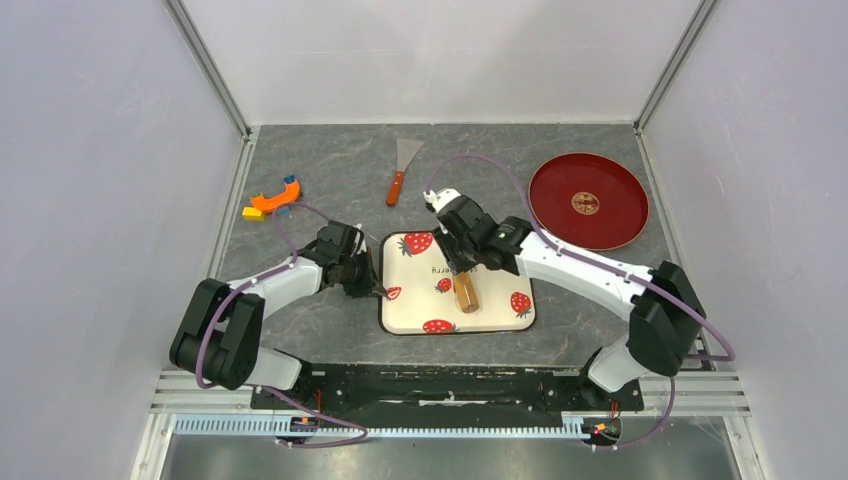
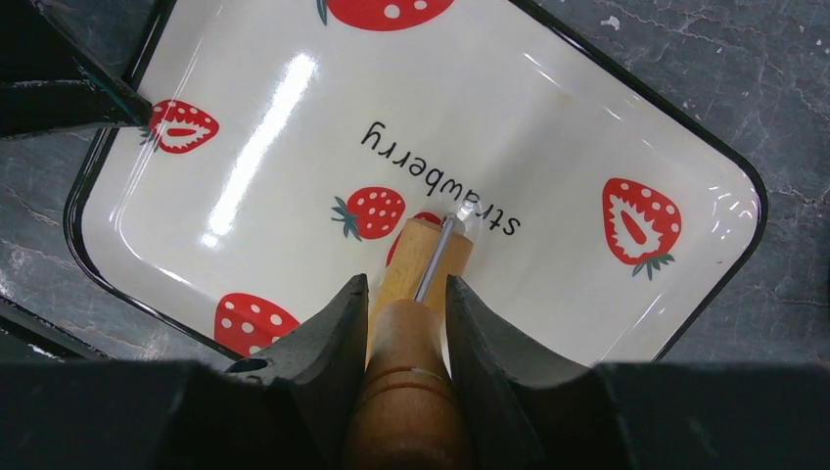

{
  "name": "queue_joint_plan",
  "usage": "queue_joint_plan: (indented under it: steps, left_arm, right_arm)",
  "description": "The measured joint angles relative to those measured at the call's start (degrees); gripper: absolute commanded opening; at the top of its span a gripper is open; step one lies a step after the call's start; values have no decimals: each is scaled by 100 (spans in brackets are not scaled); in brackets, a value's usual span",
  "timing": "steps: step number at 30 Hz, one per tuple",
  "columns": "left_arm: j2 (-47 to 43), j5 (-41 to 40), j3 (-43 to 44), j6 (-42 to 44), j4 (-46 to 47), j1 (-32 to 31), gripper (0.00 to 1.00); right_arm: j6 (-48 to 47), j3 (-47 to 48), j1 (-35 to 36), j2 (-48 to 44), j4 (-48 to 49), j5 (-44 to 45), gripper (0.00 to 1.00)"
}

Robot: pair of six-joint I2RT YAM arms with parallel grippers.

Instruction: Roll out the dumpling wrappers from the dough

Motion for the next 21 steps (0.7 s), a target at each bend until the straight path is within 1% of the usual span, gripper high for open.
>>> queue_joint_plan:
  steps: [7, 18, 21]
  left_arm:
    - [11, 2, 15, 0, -20, 0, 2]
    - [26, 0, 44, 9, -50, 0, 2]
    - [26, -4, 55, 37, -59, 0, 3]
  right_arm:
    - [2, 874, 0, 455, -938, 2, 0]
    - [-118, 1646, -59, 599, -2363, 173, 0]
    - [-146, 1759, -116, 592, -2544, 122, 0]
